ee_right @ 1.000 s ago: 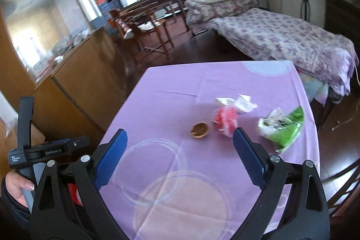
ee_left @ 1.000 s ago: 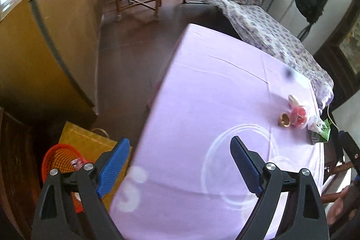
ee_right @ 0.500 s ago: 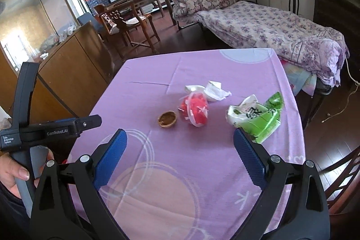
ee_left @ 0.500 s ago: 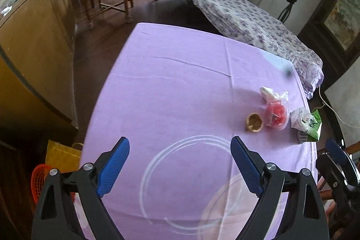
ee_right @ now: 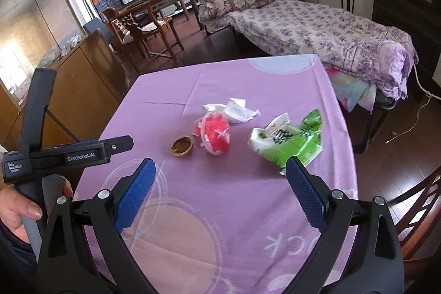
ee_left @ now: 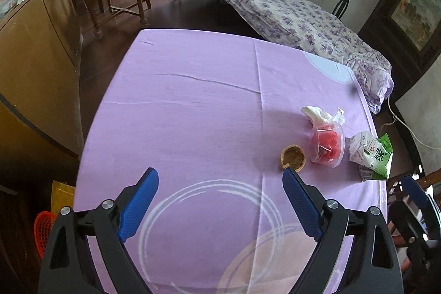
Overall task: Collect trash
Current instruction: 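Move both tools back over the table toward the walnut shell, then close the left gripper on the brown walnut shell and lift it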
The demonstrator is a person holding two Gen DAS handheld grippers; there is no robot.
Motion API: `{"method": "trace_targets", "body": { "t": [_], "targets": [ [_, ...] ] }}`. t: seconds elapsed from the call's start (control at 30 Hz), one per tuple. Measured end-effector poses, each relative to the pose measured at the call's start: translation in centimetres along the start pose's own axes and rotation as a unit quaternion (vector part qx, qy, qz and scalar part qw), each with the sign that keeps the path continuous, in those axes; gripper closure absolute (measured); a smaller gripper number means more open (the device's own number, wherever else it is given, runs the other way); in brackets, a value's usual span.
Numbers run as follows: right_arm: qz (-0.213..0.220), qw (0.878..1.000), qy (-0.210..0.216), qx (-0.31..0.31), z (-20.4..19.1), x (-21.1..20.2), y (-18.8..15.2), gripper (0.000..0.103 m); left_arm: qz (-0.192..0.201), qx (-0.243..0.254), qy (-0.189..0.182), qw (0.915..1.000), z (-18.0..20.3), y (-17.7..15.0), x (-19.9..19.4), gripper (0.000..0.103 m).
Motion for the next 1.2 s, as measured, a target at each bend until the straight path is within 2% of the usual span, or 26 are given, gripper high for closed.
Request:
{"method": "trace_targets", "body": {
  "t": [0.2, 0.4, 0.53, 0.67, 0.77, 0.9, 0.97, 1.03, 1.2],
  "targets": [
    [0.001, 1.0, -0.01, 0.026, 1.6, 0.0, 0.3, 0.011, -0.011, 0.018, -0.007, 0.9998, 1.5, -0.1, 1.4, 0.013],
    [0.002, 0.999, -0.016, 0.042, 2.7, -0.1, 0.3, 0.011, -0.014, 0.079, -0.007, 0.9967, 4.2, -1.1, 3.0, 0.013],
    [0.009, 0.998, -0.015, 0.055, 3.3, -0.4, 0.6, 0.011, -0.007, 0.129, 0.01, 0.9915, 5.6, -1.7, 4.5, 0.013],
    [0.011, 0.997, -0.013, 0.072, 4.1, -0.5, 0.7, 0.011, -0.009, 0.149, 0.02, 0.9886, 6.1, -1.7, 5.9, 0.018],
    [0.011, 0.997, -0.012, 0.075, 4.2, -0.5, 0.7, 0.011, -0.009, 0.15, 0.021, 0.9884, 6.2, -1.4, 6.5, 0.023],
    [0.011, 0.997, -0.012, 0.073, 4.2, -0.5, 0.7, 0.011, 0.006, 0.155, 0.017, 0.9877, 6.8, -0.6, 6.7, 0.037],
    [0.01, 0.997, -0.014, 0.073, 4.3, -0.5, 0.6, 0.011, 0.008, 0.155, 0.003, 0.9879, 7.1, -0.4, 6.7, 0.049],
    [0.008, 0.997, -0.018, 0.074, 4.6, -0.4, 0.5, 0.011, 0.01, 0.154, -0.017, 0.9878, 7.5, -0.4, 6.6, 0.073],
    [-0.01, 0.997, -0.042, 0.063, 5.5, 0.8, 0.1, 0.008, 0.014, 0.158, -0.021, 0.9871, 7.5, -1.0, 6.2, 0.076]
  ]
}}
Point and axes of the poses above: each gripper's, at about its wrist camera, not at the fingertips, and x roughly the way its jaws point, z to its right, y to its top, the point moved 9 cm from there along x, roughly the way its jaws point, and after that the axes turned 2 degrees about -z, right-handed, at the moved point
